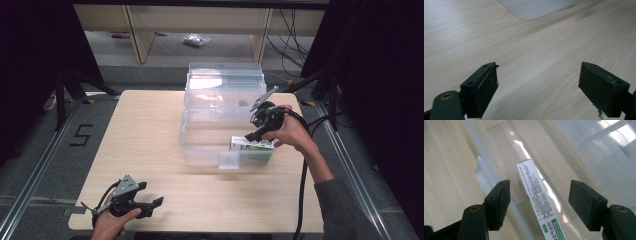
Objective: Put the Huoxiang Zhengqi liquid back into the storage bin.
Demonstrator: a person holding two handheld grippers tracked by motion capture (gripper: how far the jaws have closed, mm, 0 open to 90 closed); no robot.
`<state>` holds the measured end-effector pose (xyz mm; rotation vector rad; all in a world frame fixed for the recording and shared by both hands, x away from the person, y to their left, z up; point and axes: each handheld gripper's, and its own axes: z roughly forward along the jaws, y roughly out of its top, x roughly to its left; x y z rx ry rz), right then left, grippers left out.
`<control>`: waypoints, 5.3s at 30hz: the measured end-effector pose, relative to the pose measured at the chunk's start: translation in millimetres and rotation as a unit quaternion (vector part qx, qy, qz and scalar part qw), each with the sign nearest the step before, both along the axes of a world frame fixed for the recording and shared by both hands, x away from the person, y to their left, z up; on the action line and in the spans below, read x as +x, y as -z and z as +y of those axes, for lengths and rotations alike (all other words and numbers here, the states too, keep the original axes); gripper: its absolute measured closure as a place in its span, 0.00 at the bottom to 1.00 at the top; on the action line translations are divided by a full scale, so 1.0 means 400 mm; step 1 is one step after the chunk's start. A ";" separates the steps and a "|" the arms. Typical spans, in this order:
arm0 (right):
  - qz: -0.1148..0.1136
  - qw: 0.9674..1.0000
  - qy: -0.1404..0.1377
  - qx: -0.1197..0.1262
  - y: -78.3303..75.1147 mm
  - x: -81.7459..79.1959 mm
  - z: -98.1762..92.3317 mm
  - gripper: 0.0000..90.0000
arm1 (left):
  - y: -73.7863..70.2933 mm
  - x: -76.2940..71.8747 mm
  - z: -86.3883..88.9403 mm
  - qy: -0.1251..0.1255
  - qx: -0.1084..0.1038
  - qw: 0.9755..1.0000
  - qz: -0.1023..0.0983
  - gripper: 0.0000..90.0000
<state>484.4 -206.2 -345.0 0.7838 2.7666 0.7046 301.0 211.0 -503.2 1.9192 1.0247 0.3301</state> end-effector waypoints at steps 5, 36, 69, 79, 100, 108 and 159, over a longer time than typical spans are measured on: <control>0.001 1.000 0.009 0.007 0.004 -0.010 -0.004 0.38 | -0.001 -0.001 0.000 -0.001 -0.001 1.000 -0.001 0.17; -0.008 0.998 0.034 0.056 0.029 -0.072 -0.024 0.32 | -0.001 0.000 0.000 -0.001 -0.001 1.000 -0.001 0.17; -0.004 0.992 0.051 0.113 0.074 -0.154 -0.017 0.32 | 0.000 0.000 -0.001 0.000 -0.001 1.000 0.001 0.17; -0.007 0.991 0.027 0.130 0.085 -0.177 -0.009 0.31 | -0.002 -0.001 -0.001 -0.002 -0.001 1.000 -0.001 0.17; -0.014 0.988 0.008 0.154 0.119 -0.233 0.000 0.29 | 0.000 0.000 -0.002 0.002 -0.004 1.000 -0.002 0.17; -0.022 0.986 0.000 0.163 0.135 -0.249 0.009 0.29 | 0.001 0.000 -0.003 -0.001 -0.006 1.000 -0.004 0.17; 0.002 0.983 0.049 0.177 0.274 -0.330 -0.047 0.28 | -0.002 -0.002 -0.003 0.001 -0.005 1.000 -0.003 0.17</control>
